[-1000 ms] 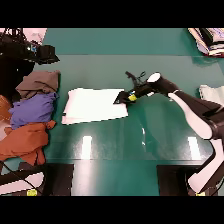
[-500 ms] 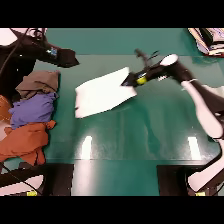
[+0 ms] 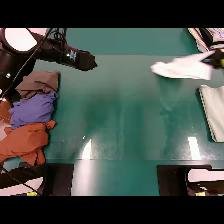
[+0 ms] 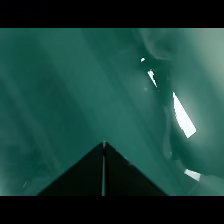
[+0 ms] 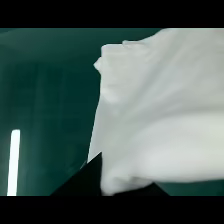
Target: Fold the shirts.
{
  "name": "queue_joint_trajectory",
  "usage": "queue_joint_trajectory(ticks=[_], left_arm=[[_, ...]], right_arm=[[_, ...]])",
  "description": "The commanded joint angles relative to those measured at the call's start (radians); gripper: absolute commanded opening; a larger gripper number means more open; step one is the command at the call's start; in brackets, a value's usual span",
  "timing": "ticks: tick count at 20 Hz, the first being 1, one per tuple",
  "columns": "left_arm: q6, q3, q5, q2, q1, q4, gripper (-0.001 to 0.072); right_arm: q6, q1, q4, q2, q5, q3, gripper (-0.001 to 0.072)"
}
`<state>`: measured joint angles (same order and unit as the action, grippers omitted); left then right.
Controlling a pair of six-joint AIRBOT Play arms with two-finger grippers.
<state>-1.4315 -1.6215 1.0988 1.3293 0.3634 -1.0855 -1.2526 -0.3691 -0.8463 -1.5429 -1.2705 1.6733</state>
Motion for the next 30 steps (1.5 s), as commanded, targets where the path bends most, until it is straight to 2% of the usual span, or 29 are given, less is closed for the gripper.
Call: queue_joint_trajectory(ticks=[1, 6, 10, 14, 17, 20, 25, 26, 27, 28, 30], left_arm=[[-0.001, 0.000, -0.030, 0.000, 0.017, 0.009, 0.0025], [-0.001, 0.000, -0.043, 0.000, 0.017, 0.009, 0.0025], [-0.001, 0.000, -0.042, 0.000, 0.017, 0.009, 0.0025], [0.000, 0.000, -0.040, 0.000, 0.017, 0.008, 0.0025], [0.000, 0.000, -0.040, 0.000, 0.017, 0.006, 0.0025], [0.001, 0.000, -0.040, 0.000, 0.017, 0.005, 0.0025], [0.041, 0.000, -0.032, 0.000, 0.017, 0.005, 0.0025], [0.051, 0.000, -0.032, 0.000, 0.017, 0.005, 0.0025], [0.052, 0.000, -0.033, 0.000, 0.017, 0.005, 0.0025], [0.052, 0.000, -0.033, 0.000, 0.017, 0.005, 0.0025], [0.052, 0.000, -0.033, 0.000, 0.017, 0.005, 0.0025]], right_arm=[[-0.004, -0.215, -0.018, 0.023, -0.014, 0.000, 0.0013], [-0.004, -0.302, -0.007, 0.024, 0.039, 0.003, 0.0013], [0.033, -0.291, 0.010, 0.024, 0.027, 0.119, 0.0013], [0.050, -0.297, 0.003, 0.024, -0.069, 0.270, 0.0013], [0.049, -0.328, -0.048, 0.031, -0.167, 0.293, 0.0013], [0.049, -0.346, -0.197, 0.089, -0.193, 0.199, 0.0013], [0.037, -0.447, -0.348, 0.219, -0.250, -0.067, 0.0023], [0.024, -0.478, -0.384, 0.246, -0.258, -0.126, 0.0127], [0.018, -0.507, -0.408, 0.270, -0.262, -0.179, 0.0282], [0.019, -0.543, -0.415, 0.296, -0.267, -0.233, 0.0351], [0.019, -0.613, -0.414, 0.340, -0.266, -0.320, 0.0423]])
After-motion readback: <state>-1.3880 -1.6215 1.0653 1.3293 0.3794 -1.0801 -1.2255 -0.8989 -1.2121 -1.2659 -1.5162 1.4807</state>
